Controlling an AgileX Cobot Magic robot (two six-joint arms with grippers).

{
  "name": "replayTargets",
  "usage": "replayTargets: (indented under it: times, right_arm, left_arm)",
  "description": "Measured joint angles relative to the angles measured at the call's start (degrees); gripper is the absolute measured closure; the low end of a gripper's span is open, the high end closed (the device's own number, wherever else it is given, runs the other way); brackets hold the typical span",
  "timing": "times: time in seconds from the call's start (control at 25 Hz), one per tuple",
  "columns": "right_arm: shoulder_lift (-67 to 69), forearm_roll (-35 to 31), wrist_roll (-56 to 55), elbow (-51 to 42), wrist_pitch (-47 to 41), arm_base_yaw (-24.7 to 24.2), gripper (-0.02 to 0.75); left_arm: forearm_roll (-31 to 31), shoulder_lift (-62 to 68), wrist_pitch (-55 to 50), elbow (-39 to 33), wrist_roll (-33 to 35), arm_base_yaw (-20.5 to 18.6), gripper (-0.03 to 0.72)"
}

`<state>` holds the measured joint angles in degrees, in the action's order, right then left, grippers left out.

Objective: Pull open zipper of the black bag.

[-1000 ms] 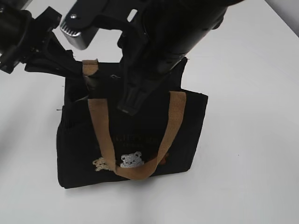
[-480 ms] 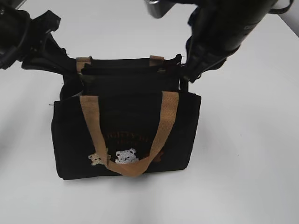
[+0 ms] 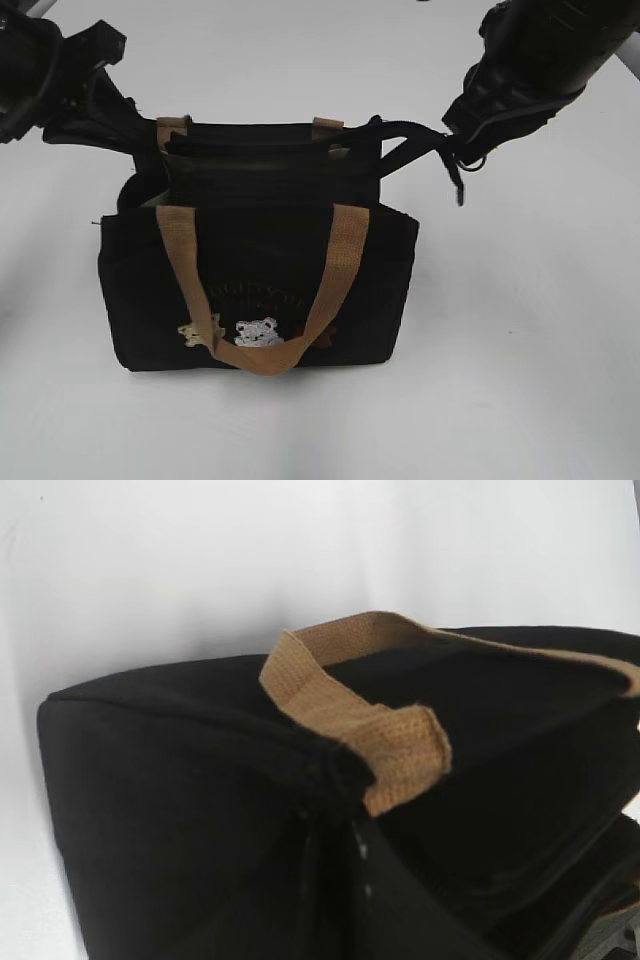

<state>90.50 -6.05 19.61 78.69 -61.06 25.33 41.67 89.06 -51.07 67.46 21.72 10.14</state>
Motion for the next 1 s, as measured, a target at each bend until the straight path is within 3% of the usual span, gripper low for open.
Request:
replayTargets:
  times: [0.12,0.2,0.32,0.44,0.72,0.84,1.0]
  right_arm:
    - [0.0,-3.4,-0.1,0.0,-0.5,-0.1,0.682]
    - [0.0,-4.7,-1.2,0.0,-1.5,-0.1,0.583]
    - [-0.8,-4.8,-4.5,0.0,-3.9,-0.1,0.371]
    - [-3.3,-4.8,-6.0,0.0,-7.0,-0.1,0.228]
    - [-13.3,-4.8,-7.5,0.0,-8.4,-0.1,0.187]
    - [-18.3,-4.8,-8.4,-1.0,-8.4,-0.1,0.186]
    - [-27.6,-4.8,-9.4,-10.1,-8.4,-0.1,0.186]
  left_arm:
    - [-0.3,-0.1,0.2,0.0,0.0,0.0,0.633]
    - [-0.9,-1.5,0.6,0.0,0.0,-0.1,0.522]
    - [-3.6,-5.4,0.5,0.0,0.0,-0.1,0.322]
    - [-9.2,-10.3,-2.0,0.0,0.0,-0.1,0.231]
    - [-21.0,-25.7,-12.7,-3.4,-6.6,-0.1,0.214]
    - [-26.2,-35.1,-15.0,-9.5,-10.9,-0.1,0.219]
    - [-29.8,-51.4,-16.5,-17.5,-14.1,-0.1,0.219]
